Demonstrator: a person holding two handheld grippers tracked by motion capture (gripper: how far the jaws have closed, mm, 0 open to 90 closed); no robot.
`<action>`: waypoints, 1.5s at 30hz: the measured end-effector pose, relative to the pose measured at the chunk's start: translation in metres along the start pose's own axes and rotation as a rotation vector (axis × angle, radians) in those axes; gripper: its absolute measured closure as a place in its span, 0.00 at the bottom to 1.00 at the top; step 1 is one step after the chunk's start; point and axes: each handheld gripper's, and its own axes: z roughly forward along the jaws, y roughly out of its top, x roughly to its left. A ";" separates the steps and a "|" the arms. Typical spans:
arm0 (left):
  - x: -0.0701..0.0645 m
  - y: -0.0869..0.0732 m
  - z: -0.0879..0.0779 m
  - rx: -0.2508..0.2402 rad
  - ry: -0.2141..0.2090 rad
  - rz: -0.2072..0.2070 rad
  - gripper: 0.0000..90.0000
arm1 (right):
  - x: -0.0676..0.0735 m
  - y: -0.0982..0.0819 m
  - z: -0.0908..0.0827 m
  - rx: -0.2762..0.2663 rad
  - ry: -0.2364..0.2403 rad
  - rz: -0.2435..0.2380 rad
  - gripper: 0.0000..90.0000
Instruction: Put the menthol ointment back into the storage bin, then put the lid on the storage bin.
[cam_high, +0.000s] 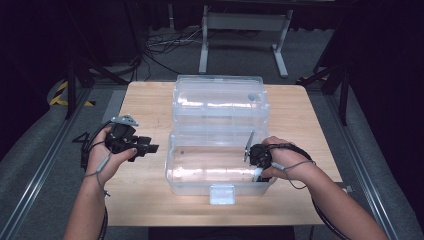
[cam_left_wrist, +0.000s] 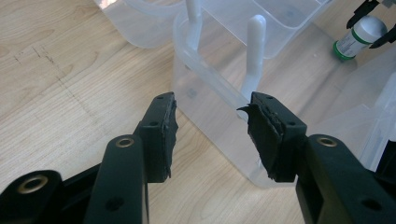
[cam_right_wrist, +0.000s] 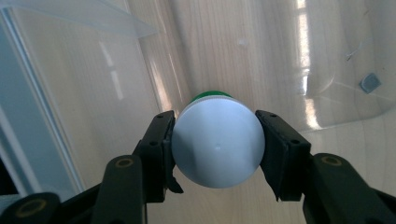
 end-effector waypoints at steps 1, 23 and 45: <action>0.000 0.000 0.000 0.001 -0.001 -0.001 0.58 | 0.000 0.000 0.000 -0.002 0.000 0.001 0.56; -0.001 0.000 -0.001 0.000 0.001 0.010 0.57 | 0.000 -0.004 -0.013 -0.081 -0.030 0.000 0.50; -0.015 0.006 0.005 0.002 -0.048 0.044 0.60 | 0.001 -0.030 -0.078 -0.451 -0.083 0.098 0.55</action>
